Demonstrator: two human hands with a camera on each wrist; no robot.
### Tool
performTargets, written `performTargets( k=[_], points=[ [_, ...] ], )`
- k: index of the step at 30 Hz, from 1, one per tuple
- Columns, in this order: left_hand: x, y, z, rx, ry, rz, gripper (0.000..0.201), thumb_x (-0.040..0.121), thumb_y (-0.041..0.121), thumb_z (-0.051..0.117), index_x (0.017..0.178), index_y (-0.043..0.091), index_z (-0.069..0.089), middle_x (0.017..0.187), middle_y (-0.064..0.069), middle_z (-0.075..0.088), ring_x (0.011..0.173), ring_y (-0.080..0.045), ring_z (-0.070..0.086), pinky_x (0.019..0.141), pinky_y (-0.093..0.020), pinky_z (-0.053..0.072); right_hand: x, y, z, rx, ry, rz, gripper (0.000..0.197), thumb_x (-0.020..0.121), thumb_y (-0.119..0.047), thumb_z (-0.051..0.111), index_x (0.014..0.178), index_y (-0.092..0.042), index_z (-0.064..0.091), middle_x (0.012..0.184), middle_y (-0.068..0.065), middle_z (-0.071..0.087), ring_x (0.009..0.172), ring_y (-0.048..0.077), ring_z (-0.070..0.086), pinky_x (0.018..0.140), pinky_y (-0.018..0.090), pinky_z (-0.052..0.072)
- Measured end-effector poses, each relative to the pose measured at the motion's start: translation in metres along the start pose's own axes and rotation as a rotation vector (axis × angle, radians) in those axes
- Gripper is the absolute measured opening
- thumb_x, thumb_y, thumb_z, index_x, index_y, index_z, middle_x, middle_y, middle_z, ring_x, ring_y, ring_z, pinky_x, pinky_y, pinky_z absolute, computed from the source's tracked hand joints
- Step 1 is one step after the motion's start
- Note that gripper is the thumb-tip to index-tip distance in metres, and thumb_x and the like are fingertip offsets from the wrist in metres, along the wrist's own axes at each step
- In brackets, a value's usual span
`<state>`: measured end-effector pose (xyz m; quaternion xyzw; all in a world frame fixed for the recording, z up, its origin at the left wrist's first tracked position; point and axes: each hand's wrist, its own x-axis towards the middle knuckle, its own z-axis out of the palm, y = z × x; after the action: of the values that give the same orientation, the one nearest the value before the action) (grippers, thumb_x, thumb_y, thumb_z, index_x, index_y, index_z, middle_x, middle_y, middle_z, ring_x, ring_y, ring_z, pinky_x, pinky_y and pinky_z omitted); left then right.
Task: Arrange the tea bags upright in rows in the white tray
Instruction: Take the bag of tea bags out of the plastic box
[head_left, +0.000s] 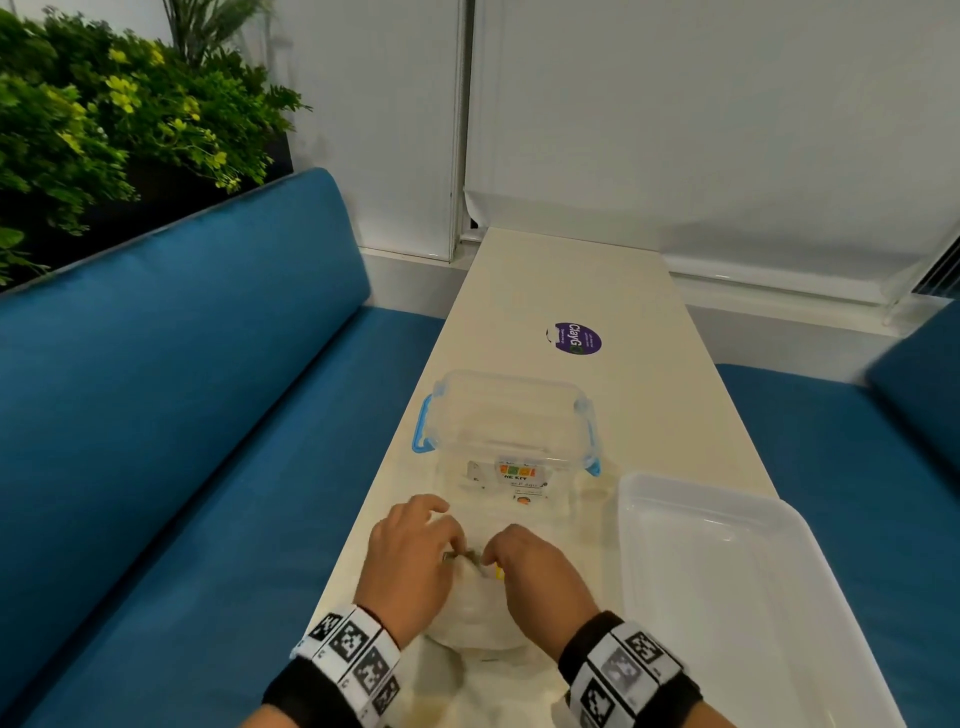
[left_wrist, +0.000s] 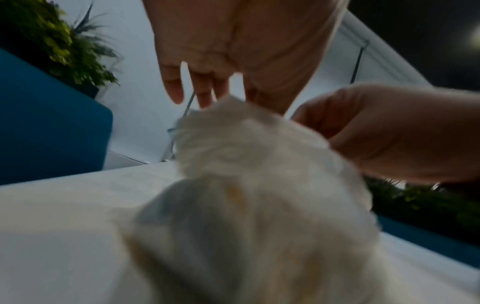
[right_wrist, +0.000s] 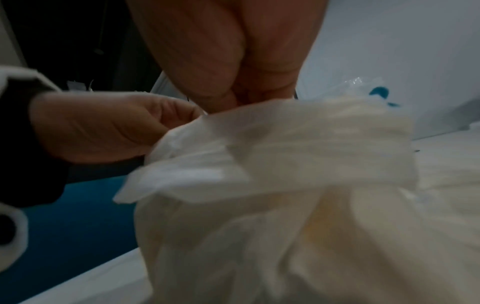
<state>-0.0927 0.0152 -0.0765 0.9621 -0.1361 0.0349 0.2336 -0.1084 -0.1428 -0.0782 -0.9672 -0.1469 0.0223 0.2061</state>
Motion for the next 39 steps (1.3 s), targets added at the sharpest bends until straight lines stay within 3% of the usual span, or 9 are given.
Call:
performTargets(
  k=[2,5,9,13,19,25,30,35,39],
  points=[
    [0.003,0.01,0.0,0.165,-0.155,0.001,0.038,0.086,0.028,0.053,0.123,0.038,0.054,0.151,0.005,0.021,0.137,-0.019,0.024,0.108,-0.032,0.019,0.003,-0.003,-0.006,-0.039,-0.09,0.096,0.025,0.091,-0.013,0.051,0.116,-0.013,0.054,0.117,0.003,0.053,0.104,0.021,0.056,0.08,0.024,0.041],
    [0.007,0.012,0.003,0.348,-0.384,-0.014,0.074,0.083,0.03,0.056,0.145,0.038,0.019,0.158,-0.006,-0.006,0.144,-0.027,0.003,0.115,-0.045,0.011,0.002,-0.002,-0.004,-0.079,-0.174,0.182,0.055,0.08,-0.028,0.069,0.125,-0.011,0.043,0.125,0.005,0.046,0.111,0.022,0.052,0.087,0.026,0.043],
    [0.004,0.005,0.004,0.435,-0.54,-0.06,0.097,0.079,0.056,0.059,0.144,0.045,-0.012,0.154,-0.011,-0.026,0.145,-0.033,-0.008,0.113,-0.056,0.009,-0.006,-0.002,0.007,-0.091,-0.215,0.229,0.101,0.067,-0.042,0.079,0.143,-0.01,0.02,0.143,0.007,0.03,0.133,0.022,0.034,0.105,0.031,0.04],
    [0.007,-0.005,0.0,0.434,-0.522,-0.106,0.104,0.077,0.048,0.066,0.142,0.049,-0.016,0.152,-0.011,-0.032,0.144,-0.034,-0.012,0.112,-0.059,0.008,-0.003,-0.002,0.006,-0.05,-0.237,0.271,0.11,0.066,-0.048,0.078,0.147,-0.01,0.013,0.147,0.006,0.027,0.138,0.021,0.028,0.112,0.031,0.032],
    [0.006,-0.006,-0.001,0.203,-0.465,-0.005,0.065,0.083,0.019,0.056,0.138,0.044,0.029,0.158,-0.004,-0.008,0.143,-0.026,0.012,0.113,-0.042,0.021,0.012,0.005,-0.013,0.001,-0.302,0.283,0.075,0.072,-0.032,0.078,0.134,-0.015,0.04,0.135,0.005,0.045,0.124,0.022,0.045,0.104,0.032,0.039],
    [0.007,-0.004,0.013,0.115,-0.533,-0.065,0.085,0.083,0.018,0.059,0.149,0.028,0.008,0.146,-0.003,0.025,0.119,-0.025,0.049,0.093,-0.033,0.045,0.023,-0.011,0.003,-0.308,-0.393,0.234,0.075,0.074,-0.029,0.075,0.135,-0.012,0.034,0.134,0.011,0.036,0.12,0.031,0.043,0.095,0.038,0.044],
    [0.01,-0.007,0.009,0.104,-0.445,-0.023,0.083,0.083,0.008,0.055,0.15,0.026,0.008,0.144,0.0,0.025,0.119,-0.022,0.045,0.091,-0.03,0.046,0.022,-0.013,0.014,-0.386,-0.436,0.244,0.077,0.077,-0.031,0.072,0.14,-0.013,0.031,0.137,0.014,0.032,0.121,0.036,0.043,0.096,0.04,0.045],
    [0.008,-0.011,0.003,0.115,-0.442,0.002,0.082,0.085,0.004,0.049,0.15,0.027,0.005,0.145,0.0,0.024,0.12,-0.021,0.043,0.089,-0.028,0.045,0.023,-0.007,0.008,-0.297,-0.356,0.274,0.032,0.093,-0.019,0.05,0.123,-0.008,0.051,0.127,0.014,0.05,0.114,0.031,0.053,0.094,0.036,0.044],
    [0.005,-0.012,0.003,0.101,-0.436,0.021,0.083,0.084,0.004,0.049,0.15,0.028,0.005,0.143,0.002,0.026,0.118,-0.019,0.044,0.086,-0.026,0.046,0.018,0.0,0.001,-0.197,-0.294,0.26,0.026,0.088,-0.016,0.055,0.113,-0.008,0.057,0.119,0.011,0.053,0.109,0.028,0.055,0.087,0.031,0.043]
  ],
)
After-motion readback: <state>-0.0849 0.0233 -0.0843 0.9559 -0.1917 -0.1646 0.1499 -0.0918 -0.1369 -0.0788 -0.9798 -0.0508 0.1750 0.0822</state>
